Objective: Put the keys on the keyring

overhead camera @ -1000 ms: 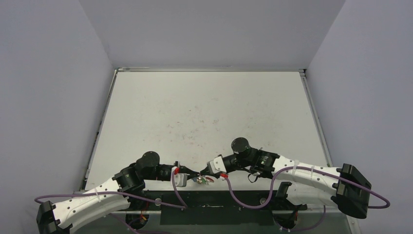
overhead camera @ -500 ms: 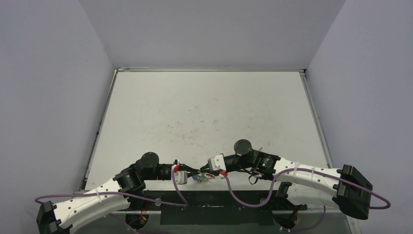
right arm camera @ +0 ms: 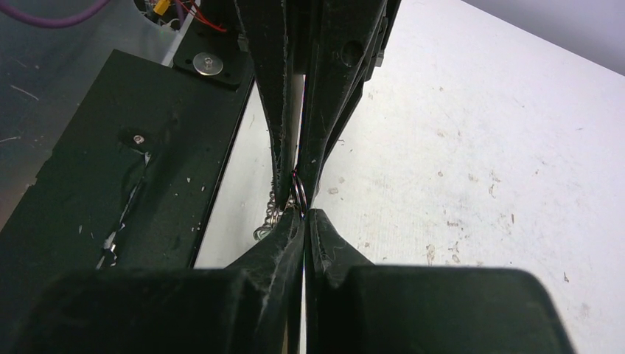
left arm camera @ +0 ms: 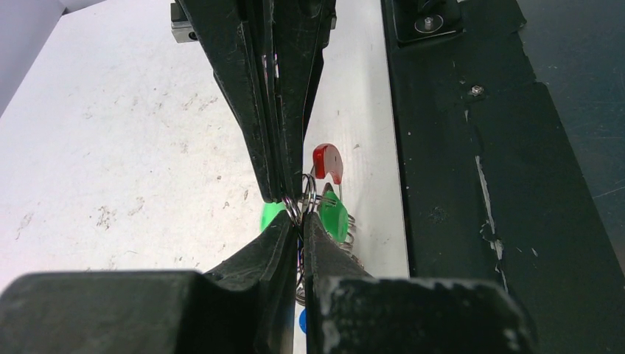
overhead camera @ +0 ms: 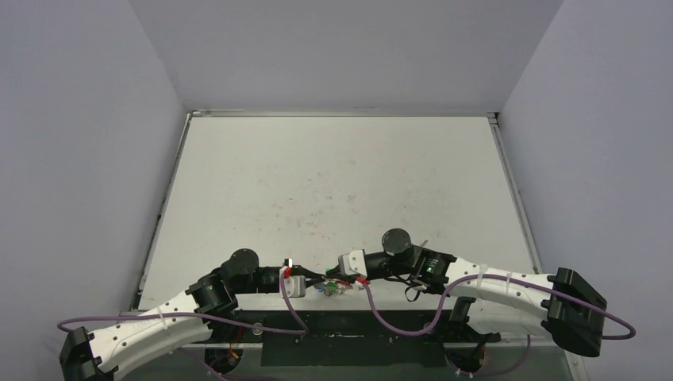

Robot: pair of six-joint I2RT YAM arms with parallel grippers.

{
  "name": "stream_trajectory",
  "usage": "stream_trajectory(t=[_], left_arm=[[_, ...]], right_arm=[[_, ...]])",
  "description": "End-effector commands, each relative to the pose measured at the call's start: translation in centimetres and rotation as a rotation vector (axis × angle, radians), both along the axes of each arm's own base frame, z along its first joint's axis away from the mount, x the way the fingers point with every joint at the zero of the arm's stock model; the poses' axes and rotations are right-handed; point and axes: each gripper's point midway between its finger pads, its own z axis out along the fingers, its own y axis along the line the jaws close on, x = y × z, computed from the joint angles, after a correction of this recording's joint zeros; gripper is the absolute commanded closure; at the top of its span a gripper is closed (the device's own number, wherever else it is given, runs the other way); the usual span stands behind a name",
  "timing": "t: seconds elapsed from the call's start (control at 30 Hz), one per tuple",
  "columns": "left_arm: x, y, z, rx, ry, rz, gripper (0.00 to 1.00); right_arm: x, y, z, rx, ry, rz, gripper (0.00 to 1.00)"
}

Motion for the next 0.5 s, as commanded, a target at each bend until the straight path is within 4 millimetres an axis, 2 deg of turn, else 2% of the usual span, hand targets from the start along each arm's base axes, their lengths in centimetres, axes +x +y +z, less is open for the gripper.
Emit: stream_trajectory(t=[0.0,0.07,0.17,0.2,0.33,0.47], left_arm=[[0.3,-0.9,4.7,-0.146,-0.089,-0.012,1.0],[0.5,-0.8,4.6,-0.139,-0.087,0.004,1.0],[1.2,-0.5,4.7,-0.132,-0.087,0.049,0.8],[1.5,-0.3,4.8,-0.128,-0.087,0.066,0.78],[2.3,0.5,5.3,-0.117,-0.095,0.135,0.7],[2.7,1.3,6.0,-0.109,-0.102,0.177,0.69]], right_arm=[[0.2,0.8,2.1,0.053,-0.015,-0.012,1.0],[0.5,0.7,2.1,0.014,0.003,-0.037,1.0],[1.0,0.3,1.9,-0.058,0.016,-0.065,1.0],[1.1,0.2,1.8,-0.081,0.022,-0.074,1.0],[1.4,-0.4,1.7,-0.154,0.039,-0.103,1.0],[1.8,-0.7,1.8,-0.192,0.058,-0.14,1.0]])
